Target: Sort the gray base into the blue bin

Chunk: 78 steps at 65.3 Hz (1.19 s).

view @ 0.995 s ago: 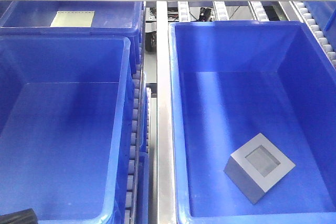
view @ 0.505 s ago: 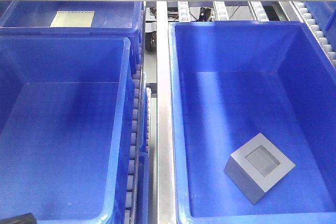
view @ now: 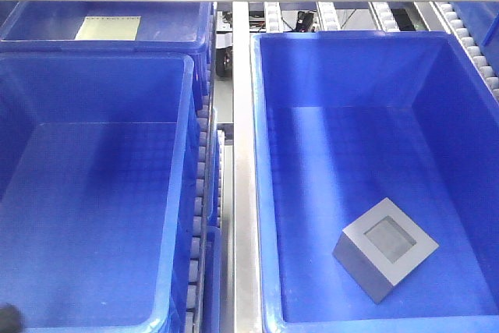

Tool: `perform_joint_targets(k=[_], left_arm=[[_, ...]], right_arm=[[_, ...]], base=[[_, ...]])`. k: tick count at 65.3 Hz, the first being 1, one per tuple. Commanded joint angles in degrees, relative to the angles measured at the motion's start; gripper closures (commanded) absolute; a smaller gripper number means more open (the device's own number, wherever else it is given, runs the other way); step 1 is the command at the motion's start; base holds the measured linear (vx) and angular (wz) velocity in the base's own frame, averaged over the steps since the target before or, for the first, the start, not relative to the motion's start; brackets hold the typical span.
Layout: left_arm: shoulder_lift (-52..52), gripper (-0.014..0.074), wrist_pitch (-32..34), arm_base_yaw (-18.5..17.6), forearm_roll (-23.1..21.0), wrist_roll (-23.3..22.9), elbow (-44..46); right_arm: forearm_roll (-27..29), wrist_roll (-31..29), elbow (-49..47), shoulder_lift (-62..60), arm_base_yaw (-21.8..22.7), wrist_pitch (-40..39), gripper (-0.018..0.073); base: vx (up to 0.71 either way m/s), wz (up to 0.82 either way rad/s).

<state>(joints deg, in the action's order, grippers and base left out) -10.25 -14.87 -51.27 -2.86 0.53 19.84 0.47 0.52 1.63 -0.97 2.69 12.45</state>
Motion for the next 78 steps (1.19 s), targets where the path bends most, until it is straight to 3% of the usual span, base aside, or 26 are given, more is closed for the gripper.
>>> perform_joint_targets(k=[1, 14, 40, 47, 58, 78], left_arm=[[3.4, 0.0603, 1.6, 4.1, 1.0, 0.2, 1.4], [11.8, 0.0603, -1.8, 17.4, 1.3, 0.2, 1.4], [11.8, 0.0603, -1.0, 45.3, 1.3, 0.2, 1.4], [11.8, 0.0603, -1.0, 50.5, 1.5, 0.2, 1.4], [11.8, 0.0603, 0.5, 52.8, 4.8, 0.2, -0.5], [11.8, 0.0603, 12.4, 52.8, 5.3, 0.2, -13.9]], right_arm=[[-0.5, -0.5, 0.0, 0.0, 0.0, -4.0, 0.0564], [-0.5, -0.5, 0.0, 0.0, 0.0, -4.0, 0.0564], [-0.5, -0.5, 0.0, 0.0, 0.0, -4.0, 0.0564], [-0.5, -0.5, 0.0, 0.0, 0.0, -4.0, 0.0564], [-0.5, -0.5, 0.0, 0.0, 0.0, -4.0, 0.0564], [-0.5, -0.5, 0.0, 0.0, 0.0, -4.0, 0.0564]], base=[[0.00, 0.00], [0.00, 0.00], [0.00, 0.00], [0.00, 0.00], [0.00, 0.00], [0.00, 0.00]])
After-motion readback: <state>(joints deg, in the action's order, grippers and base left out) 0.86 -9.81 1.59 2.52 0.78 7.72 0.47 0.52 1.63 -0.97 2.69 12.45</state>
